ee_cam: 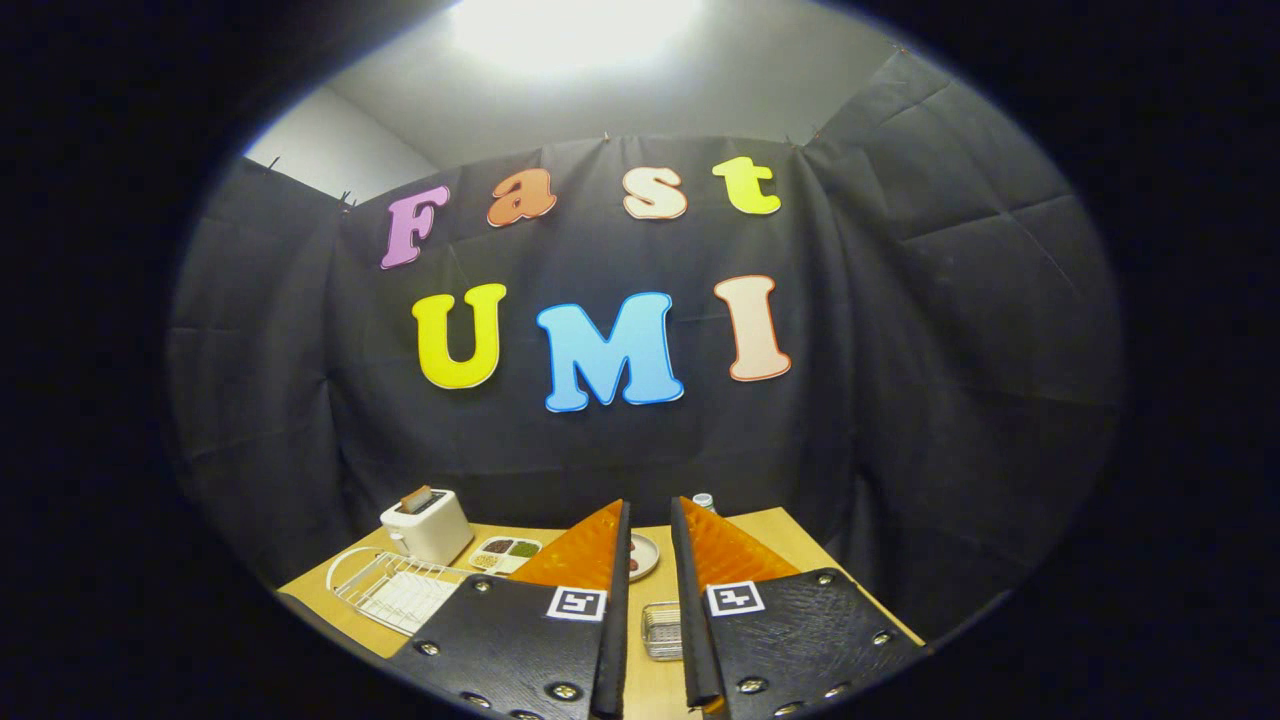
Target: Take the plate from the dish rack, then take the spoon from the basket and place it into the plate.
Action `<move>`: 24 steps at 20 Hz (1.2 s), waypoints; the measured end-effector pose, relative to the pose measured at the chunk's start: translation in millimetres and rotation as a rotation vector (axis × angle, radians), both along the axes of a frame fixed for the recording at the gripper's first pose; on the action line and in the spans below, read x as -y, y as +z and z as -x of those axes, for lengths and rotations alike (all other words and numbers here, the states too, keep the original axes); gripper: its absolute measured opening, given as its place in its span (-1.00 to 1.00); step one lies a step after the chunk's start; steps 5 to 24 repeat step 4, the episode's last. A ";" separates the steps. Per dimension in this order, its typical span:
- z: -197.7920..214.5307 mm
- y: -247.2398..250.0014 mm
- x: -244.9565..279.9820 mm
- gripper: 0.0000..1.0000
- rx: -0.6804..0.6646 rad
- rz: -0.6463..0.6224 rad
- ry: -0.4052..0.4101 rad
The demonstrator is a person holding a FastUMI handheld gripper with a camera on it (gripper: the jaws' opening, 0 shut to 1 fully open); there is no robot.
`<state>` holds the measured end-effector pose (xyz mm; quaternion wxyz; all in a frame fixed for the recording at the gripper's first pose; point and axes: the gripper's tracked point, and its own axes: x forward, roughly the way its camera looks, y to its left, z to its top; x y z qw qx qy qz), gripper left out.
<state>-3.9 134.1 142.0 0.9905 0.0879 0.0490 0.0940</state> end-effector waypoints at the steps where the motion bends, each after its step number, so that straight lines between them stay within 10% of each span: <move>1: -6.9 -1.6 11.1 -0.55 0.014 0.010 -0.007; 24: -26.3 -8.7 41.4 -0.56 0.048 0.044 -0.026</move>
